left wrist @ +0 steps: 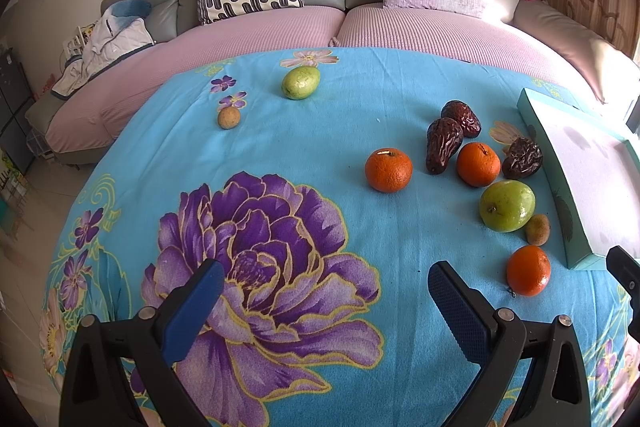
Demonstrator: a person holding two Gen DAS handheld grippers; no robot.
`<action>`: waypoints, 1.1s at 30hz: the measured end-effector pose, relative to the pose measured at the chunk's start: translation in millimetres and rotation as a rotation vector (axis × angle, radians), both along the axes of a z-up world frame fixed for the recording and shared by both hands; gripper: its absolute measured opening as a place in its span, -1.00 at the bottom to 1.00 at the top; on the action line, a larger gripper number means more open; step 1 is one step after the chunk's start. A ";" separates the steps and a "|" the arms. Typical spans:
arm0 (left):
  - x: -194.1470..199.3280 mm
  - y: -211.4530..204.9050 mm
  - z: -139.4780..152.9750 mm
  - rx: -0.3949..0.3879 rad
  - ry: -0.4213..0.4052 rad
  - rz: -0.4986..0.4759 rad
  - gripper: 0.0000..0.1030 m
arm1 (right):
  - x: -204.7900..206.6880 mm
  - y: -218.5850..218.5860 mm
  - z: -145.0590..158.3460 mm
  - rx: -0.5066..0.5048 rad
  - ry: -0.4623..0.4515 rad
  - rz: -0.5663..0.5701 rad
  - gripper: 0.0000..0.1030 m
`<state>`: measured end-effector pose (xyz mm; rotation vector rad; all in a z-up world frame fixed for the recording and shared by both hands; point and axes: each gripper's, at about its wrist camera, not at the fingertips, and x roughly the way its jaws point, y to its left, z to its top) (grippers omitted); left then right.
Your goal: Organize fruits
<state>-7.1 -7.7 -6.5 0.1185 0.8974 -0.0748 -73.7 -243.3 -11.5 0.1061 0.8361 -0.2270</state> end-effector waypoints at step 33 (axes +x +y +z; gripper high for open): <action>35.9 25.8 41.4 -0.083 -0.012 0.063 0.97 | 22.6 38.3 42.5 0.095 -0.123 0.237 0.90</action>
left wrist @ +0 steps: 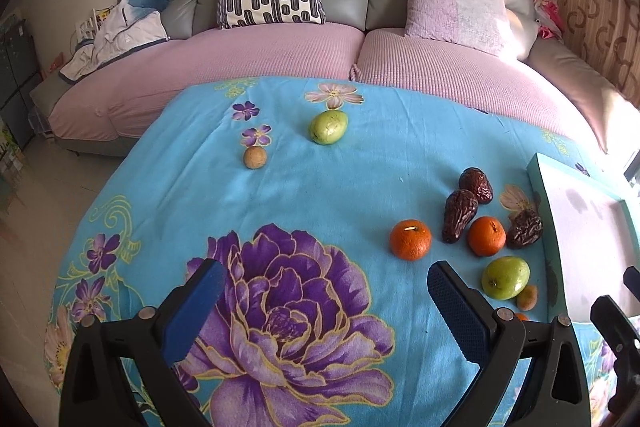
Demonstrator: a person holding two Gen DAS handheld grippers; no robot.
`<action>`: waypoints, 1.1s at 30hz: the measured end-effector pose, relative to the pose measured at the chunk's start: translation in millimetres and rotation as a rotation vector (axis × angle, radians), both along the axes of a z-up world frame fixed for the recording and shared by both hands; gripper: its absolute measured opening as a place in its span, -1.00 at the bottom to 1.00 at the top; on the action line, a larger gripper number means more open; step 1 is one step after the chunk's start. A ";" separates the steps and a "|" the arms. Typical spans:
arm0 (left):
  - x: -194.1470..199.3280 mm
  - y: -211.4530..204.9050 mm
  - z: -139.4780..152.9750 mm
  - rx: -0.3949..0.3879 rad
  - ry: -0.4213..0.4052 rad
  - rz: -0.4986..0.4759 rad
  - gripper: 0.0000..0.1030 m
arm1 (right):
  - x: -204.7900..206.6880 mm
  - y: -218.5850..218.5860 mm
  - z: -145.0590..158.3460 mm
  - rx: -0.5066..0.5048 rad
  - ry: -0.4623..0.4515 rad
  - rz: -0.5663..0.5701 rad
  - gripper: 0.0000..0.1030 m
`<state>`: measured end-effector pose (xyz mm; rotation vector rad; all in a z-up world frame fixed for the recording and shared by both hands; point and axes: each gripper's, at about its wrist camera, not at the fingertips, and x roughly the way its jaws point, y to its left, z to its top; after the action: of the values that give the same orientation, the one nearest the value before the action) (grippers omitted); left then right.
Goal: Organize fruits
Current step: 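Grasp the green pear with the right tool while the left tool grasps a mandarin orange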
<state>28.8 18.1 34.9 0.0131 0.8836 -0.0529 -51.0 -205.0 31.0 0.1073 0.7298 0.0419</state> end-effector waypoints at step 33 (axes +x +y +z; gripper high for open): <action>70.5 -17.6 -44.4 -0.024 0.143 -0.021 0.83 | 80.2 37.5 -66.7 -0.018 0.249 0.164 0.40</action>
<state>99.3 0.5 -9.5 -0.0040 1.0261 -0.0852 29.2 -167.5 -35.7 0.0353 0.9869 0.1805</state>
